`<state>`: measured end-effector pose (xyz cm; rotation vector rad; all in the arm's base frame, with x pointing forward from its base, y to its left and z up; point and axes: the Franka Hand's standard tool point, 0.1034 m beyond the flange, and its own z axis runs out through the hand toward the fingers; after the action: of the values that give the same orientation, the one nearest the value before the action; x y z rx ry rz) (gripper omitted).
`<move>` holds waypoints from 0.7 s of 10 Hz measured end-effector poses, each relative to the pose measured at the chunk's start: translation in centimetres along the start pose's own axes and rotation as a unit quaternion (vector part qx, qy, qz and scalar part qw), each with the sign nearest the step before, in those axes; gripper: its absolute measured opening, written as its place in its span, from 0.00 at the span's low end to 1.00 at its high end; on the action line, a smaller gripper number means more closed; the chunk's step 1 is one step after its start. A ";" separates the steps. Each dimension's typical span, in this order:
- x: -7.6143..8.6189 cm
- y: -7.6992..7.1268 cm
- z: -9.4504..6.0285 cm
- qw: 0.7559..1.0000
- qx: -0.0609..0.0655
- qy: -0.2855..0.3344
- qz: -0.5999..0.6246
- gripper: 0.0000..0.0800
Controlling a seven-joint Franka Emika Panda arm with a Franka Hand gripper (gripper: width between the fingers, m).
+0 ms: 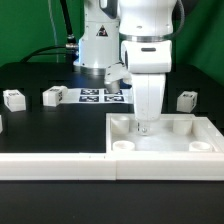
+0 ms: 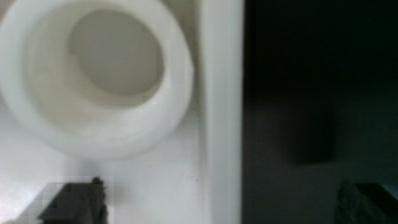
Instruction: Assemble square table
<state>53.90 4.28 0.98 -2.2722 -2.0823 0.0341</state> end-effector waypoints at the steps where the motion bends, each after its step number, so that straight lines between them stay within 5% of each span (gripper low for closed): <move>1: 0.0 0.0 0.0 1.000 0.000 0.000 0.000 0.81; 4: 1.2 -0.4 -2.8 0.998 -0.010 -0.006 0.061 0.81; 7: 4.9 -1.0 -5.8 0.983 -0.016 -0.011 0.182 0.81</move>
Offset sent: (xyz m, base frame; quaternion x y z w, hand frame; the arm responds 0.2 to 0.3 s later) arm -0.0184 0.0107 0.0473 0.0217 -0.0602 0.1491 0.9867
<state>53.68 9.12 6.91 -2.6505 -1.6571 0.0425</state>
